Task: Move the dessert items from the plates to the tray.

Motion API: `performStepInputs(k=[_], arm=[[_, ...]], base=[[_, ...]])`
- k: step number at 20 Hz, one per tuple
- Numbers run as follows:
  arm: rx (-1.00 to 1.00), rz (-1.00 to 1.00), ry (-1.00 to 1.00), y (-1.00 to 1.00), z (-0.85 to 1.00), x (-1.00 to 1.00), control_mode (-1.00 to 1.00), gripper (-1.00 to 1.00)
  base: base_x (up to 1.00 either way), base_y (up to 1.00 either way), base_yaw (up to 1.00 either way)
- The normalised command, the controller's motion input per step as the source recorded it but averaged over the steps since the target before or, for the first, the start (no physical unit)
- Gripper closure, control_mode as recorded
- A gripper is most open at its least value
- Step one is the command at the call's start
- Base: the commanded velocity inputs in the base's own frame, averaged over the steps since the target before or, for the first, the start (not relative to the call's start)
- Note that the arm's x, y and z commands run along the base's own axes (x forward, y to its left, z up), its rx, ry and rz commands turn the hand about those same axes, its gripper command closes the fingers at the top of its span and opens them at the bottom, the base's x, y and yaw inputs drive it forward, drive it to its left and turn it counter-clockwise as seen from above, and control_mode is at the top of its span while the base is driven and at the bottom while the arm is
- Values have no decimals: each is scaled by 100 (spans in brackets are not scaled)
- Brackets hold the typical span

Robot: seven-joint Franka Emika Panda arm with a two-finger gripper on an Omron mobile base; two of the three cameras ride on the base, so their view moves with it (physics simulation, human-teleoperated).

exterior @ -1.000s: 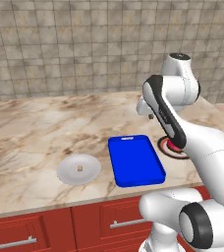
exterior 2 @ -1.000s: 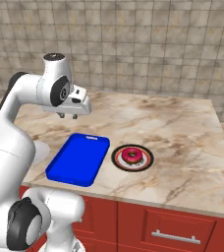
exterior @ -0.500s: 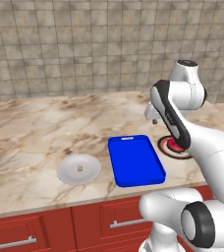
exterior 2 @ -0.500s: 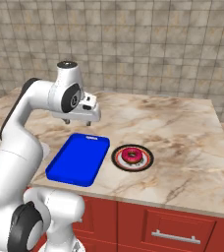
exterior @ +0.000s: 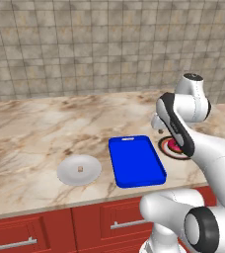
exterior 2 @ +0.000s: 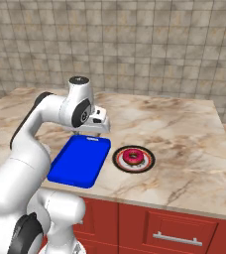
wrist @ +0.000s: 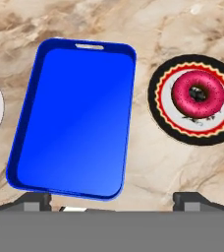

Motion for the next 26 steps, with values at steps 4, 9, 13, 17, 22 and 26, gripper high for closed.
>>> performStepInputs(k=[4,9,13,17,22,26], arm=[[0,0,0,-22,-17,17,-100,-100],[0,0,-1,-37,-22,15,-100,-100],[0,0,0,-43,-25,15,-100,-100],[0,0,3,-19,-26,21,-100,-100],[0,0,5,-14,-25,17,-100,-100],[0,0,5,-18,-32,13,-100,-100]], base=[[0,0,0],[0,0,0],[0,0,0],[0,0,0],[0,0,0],[0,0,0]])
